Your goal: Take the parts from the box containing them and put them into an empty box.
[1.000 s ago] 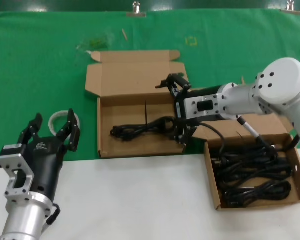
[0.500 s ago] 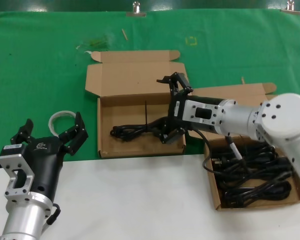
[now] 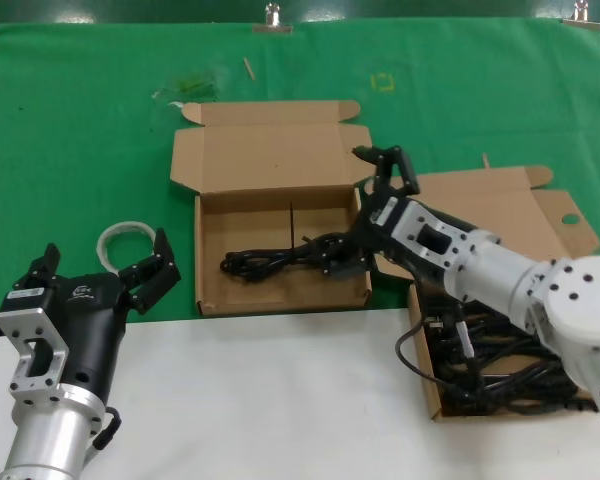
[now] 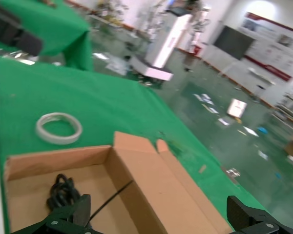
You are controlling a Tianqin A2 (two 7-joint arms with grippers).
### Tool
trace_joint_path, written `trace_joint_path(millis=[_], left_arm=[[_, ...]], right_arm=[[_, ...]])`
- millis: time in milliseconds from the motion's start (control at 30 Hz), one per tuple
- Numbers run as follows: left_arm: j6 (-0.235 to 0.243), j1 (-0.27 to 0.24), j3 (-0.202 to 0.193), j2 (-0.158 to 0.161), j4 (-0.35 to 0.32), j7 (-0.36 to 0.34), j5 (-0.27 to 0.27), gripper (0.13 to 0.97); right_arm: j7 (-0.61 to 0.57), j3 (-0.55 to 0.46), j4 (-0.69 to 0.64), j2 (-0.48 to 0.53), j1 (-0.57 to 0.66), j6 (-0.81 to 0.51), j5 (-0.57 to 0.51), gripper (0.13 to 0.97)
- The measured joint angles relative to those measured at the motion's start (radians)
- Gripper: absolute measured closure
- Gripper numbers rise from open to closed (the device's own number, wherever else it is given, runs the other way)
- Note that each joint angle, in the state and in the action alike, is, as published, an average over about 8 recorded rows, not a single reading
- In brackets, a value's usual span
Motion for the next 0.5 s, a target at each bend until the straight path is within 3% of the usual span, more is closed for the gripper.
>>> trace_joint_path(millis=[233,500], left_arm=[[0.0,0.0,0.0,0.0,0.0,-0.001,0.0,0.14],[0.0,0.0,0.0,0.0,0.0,-0.001,0.0,0.133]], right_arm=[[0.048,0.056,0.088,0.005,-0.101,0.087,0.049,0.129],[0.104,0.121,0.189,0.01,-0.219,0.188,0.106,0.129]])
